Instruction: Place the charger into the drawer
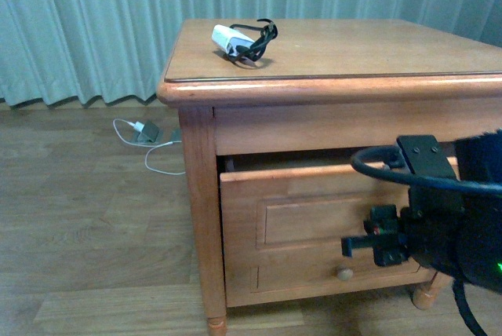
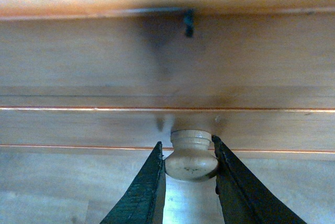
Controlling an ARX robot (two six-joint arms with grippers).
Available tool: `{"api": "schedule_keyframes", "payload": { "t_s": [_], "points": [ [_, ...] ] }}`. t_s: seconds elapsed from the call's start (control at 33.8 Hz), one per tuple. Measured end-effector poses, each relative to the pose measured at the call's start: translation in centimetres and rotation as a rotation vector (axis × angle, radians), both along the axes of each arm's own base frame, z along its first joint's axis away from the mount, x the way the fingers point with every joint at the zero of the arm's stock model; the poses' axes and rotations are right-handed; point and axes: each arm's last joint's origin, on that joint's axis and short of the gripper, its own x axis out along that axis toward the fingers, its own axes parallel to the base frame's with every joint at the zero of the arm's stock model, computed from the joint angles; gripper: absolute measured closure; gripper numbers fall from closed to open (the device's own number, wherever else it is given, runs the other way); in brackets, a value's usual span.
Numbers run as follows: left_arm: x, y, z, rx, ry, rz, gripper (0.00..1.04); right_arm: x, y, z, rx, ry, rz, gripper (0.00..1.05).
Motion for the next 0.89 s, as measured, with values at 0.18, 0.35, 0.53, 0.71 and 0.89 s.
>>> {"api": "schedule_keyframes", "payload": {
  "t_s": [0.18,0.35,0.53,0.71,0.89],
  "points": [
    [0.0,0.0,0.0,0.000,0.000,0.000,0.06,-4.5,-1.7,0.5,0.005,0.088,0.024,0.82],
    [0.0,0.0,0.0,0.000,0.000,0.000,0.06,-8.0,-2.9,1.0,-0.009,0.151,0.048,0.82],
    [0.0,0.0,0.0,0.000,0.000,0.000,0.06,-10.7,-3.2,1.8,-0.024,0.208,0.066,0.73],
    [0.0,0.0,0.0,0.000,0.000,0.000,0.06,-13.2,-3.4,4.4,0.014,0.209,0.083,0.45],
    [0.0,0.0,0.0,0.000,0.000,0.000,0.06,-15.6,-4.4,8.1,0.109,0.155,0.103,0.20]
  ]
}}
